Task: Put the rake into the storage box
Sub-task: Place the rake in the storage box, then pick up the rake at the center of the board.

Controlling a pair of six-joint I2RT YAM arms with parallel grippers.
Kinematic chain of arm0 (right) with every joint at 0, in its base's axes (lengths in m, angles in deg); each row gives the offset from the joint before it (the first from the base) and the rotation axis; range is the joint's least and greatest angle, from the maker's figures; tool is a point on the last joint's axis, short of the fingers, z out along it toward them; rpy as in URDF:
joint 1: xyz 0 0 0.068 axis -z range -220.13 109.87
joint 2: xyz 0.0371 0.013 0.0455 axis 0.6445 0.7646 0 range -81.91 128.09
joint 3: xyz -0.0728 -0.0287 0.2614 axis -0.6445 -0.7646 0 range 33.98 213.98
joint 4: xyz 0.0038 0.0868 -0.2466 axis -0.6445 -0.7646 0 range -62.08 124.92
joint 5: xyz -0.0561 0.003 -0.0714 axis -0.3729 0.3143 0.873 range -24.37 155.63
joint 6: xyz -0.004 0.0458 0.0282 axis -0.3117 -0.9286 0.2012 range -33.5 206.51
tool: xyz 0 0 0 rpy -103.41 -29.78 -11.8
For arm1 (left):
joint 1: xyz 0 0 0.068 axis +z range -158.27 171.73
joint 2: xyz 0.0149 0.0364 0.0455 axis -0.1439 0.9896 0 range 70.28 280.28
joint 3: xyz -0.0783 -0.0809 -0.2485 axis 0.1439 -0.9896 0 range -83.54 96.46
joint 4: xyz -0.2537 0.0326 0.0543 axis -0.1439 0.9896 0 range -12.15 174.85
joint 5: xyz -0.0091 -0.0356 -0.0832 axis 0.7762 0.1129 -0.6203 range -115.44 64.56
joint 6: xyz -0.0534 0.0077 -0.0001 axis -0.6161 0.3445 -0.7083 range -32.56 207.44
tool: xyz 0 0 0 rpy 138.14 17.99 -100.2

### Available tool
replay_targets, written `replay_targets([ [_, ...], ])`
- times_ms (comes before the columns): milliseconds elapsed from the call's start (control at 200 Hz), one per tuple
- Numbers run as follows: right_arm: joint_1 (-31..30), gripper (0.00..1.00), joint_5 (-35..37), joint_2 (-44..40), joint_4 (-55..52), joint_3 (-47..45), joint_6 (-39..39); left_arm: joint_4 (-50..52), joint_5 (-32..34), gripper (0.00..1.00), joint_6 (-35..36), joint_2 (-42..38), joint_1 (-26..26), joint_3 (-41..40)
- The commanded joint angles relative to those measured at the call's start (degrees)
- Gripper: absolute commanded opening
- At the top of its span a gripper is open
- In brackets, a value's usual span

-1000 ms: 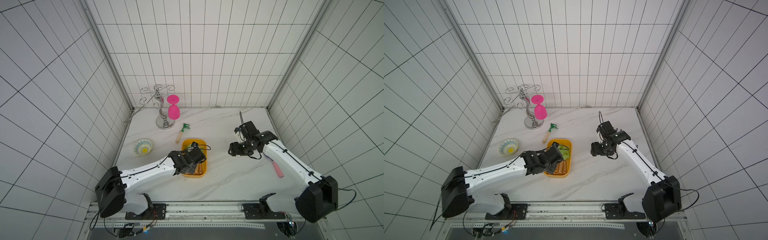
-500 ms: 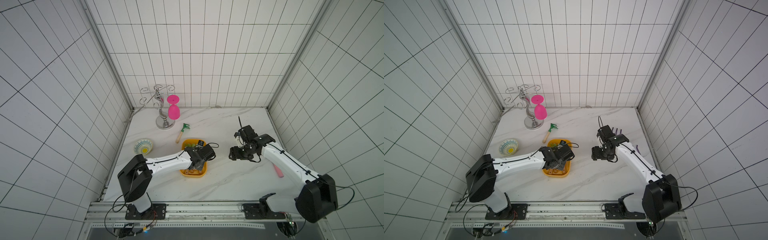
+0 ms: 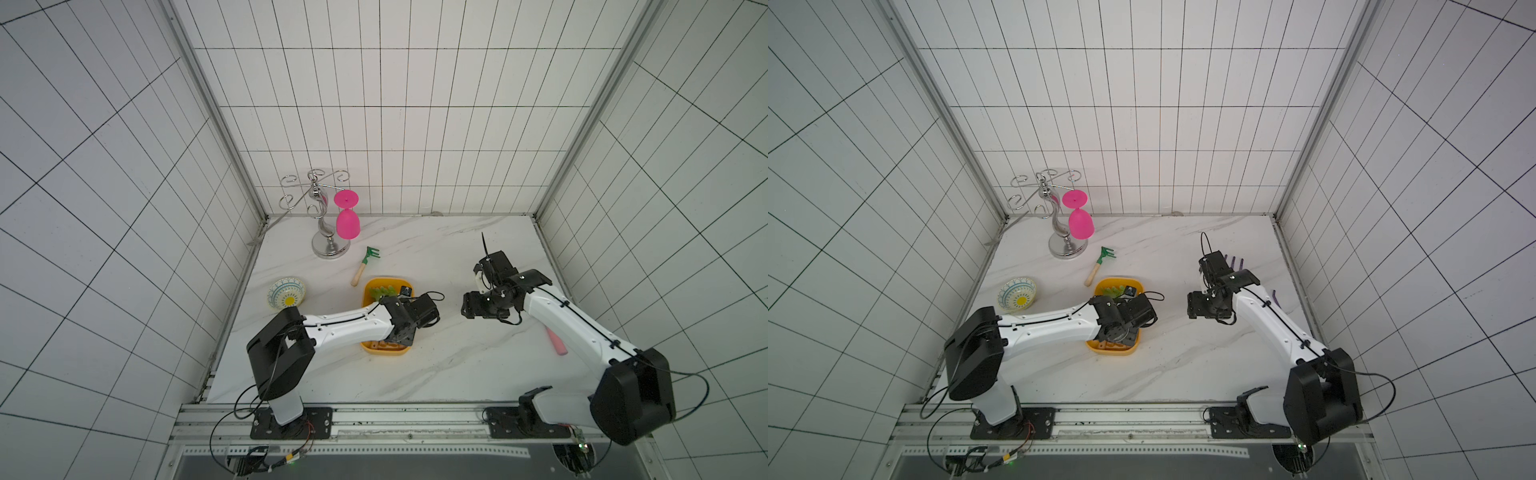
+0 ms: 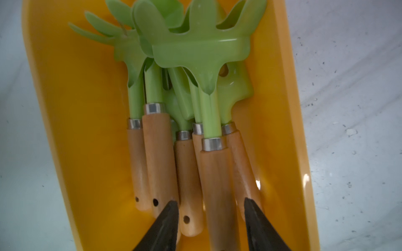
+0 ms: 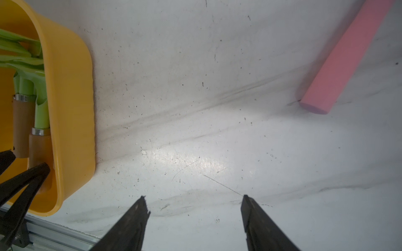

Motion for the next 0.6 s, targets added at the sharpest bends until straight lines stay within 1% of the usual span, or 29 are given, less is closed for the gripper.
replay_targets([
  [0, 1.6, 0.71, 0.5, 0.8, 0.2, 0.4, 0.0, 1.7, -1.7, 0.6, -1.1, -4.2, -0.4, 0.0],
  [120, 3.8, 0.71, 1.8, 0.6, 0.4, 0.7, 0.1, 3.0, -1.4, 0.66, -1.1, -8.6, -0.4, 0.1],
  [230, 7.7, 0.71, 4.5, 1.7, 1.1, 1.6, -0.1, 3.3, 1.1, 0.69, 0.4, -13.0, 0.0, 0.3],
  [290, 9.9, 0.71, 5.9, 3.5, 1.3, 3.1, -0.3, 3.4, 3.3, 0.74, 2.5, -15.0, 0.9, 0.7],
  [390, 13.2, 0.71, 7.6, 7.2, 2.9, 4.9, -0.6, 2.9, 4.3, 0.76, 7.0, -17.7, 4.5, 1.2],
  [505, 16.4, 0.69, 8.8, 12.6, 4.0, 7.7, -0.7, 0.9, 1.7, 0.77, 11.3, -20.5, 10.2, 0.2],
  [595, 18.7, 0.68, 8.3, 17.4, 4.5, 10.3, -0.7, -1.5, -0.7, 0.77, 13.5, -22.1, 13.3, -0.9],
])
